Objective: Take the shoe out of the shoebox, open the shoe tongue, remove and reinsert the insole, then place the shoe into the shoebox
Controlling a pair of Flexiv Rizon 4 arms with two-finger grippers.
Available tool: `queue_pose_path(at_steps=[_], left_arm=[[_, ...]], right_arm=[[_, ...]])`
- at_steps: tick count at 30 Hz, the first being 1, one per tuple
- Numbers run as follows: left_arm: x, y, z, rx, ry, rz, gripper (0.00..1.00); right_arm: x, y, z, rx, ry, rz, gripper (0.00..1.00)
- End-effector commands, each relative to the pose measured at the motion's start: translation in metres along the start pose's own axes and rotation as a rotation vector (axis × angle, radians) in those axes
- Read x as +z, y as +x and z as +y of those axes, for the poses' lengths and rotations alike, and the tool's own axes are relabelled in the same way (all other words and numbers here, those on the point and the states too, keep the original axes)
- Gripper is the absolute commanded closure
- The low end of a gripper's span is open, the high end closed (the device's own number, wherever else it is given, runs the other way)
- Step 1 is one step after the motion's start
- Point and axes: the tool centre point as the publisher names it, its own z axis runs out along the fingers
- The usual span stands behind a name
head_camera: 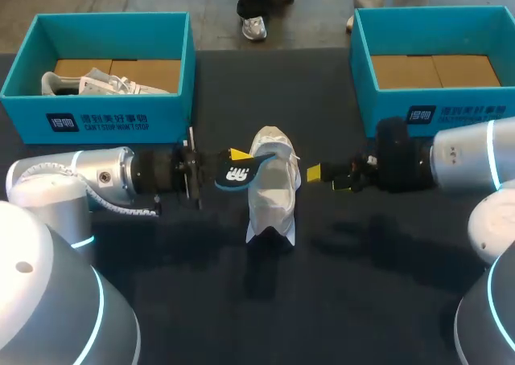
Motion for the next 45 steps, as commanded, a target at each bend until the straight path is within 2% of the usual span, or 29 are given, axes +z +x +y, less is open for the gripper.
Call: queue_pose_path(at_steps=[1, 10, 22, 28, 39, 45], left_arm=[[0.004, 0.003, 0.006, -0.008, 0.002, -0.004, 1.00], [0.007, 0.004, 0.012, -0.033, 0.014, -0.007, 1.00], [0.013, 0.009, 0.021, -0.090, 0.027, 0.001, 1.00], [0.016, 0.012, 0.018, -0.110, 0.032, 0.006, 1.00], [0.019, 0.021, 0.019, -0.159, 0.035, 0.011, 1.00], [0.022, 0.028, 0.020, -0.177, 0.031, 0.022, 1.00]], right_arm=[[0.019, -0.007, -0.012, -0.019, -0.029, -0.030, 0.00], [0.041, -0.015, -0.028, -0.068, -0.001, -0.033, 0.00], [0.048, -0.013, -0.034, -0.074, 0.007, -0.025, 0.00], [0.039, -0.011, -0.032, -0.095, 0.015, -0.033, 0.00], [0.021, -0.014, -0.042, -0.184, 0.115, -0.026, 0.00], [0.016, -0.018, -0.050, -0.147, 0.158, -0.078, 0.00]])
